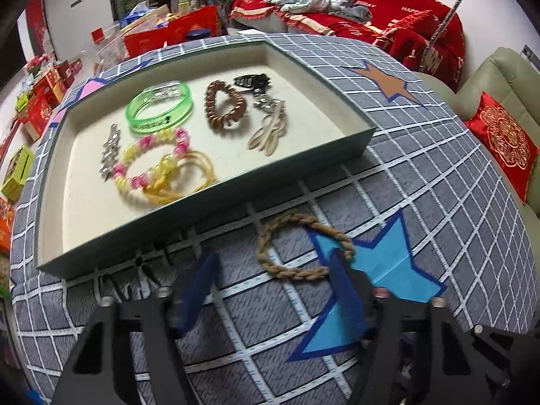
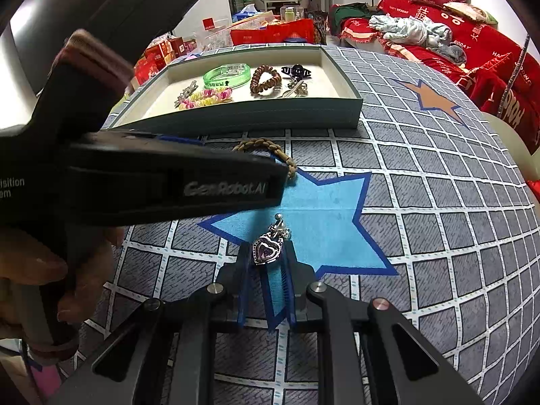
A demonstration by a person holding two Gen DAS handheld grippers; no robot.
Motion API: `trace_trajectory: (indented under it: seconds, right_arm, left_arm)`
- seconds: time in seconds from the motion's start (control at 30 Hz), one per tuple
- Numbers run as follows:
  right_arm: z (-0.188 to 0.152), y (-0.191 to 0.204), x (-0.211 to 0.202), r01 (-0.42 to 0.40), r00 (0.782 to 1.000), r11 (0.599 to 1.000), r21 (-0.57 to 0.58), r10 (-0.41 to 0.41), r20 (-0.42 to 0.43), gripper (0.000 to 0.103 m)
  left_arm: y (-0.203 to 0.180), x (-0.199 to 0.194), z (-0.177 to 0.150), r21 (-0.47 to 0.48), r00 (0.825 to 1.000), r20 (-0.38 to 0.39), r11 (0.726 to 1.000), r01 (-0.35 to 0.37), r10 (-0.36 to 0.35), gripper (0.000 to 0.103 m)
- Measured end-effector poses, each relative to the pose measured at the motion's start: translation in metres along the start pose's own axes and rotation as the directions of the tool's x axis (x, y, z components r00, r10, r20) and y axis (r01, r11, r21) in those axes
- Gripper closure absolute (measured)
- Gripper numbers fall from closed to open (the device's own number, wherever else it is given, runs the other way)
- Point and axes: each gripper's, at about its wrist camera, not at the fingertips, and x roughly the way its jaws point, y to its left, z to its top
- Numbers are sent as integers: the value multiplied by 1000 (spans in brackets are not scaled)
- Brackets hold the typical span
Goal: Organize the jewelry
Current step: 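Grasp the brown braided bracelet with the left tool while the right tool grasps the heart pendant, then carry the braided bracelet and heart pendant over the tray with both tools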
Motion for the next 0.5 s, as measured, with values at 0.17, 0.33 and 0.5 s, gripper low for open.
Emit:
trace_trajectory:
  seconds: [0.17, 0.33, 0.5]
  right_arm:
    - [0, -3, 0, -12, 1000, 1000, 14, 12, -4, 84]
    - [0, -8, -4, -31, 999, 999, 39, 32, -6, 84]
    - [5, -13, -8, -42, 999, 998, 53, 42, 0, 84]
  left_arm:
    - [-5, 1, 2, 27, 1000, 2, 1000, 14, -14, 80]
    - [1, -8, -5, 9, 999, 17, 999, 48, -48, 80]
    - [6, -21, -9, 7, 997, 41, 998, 64, -65, 80]
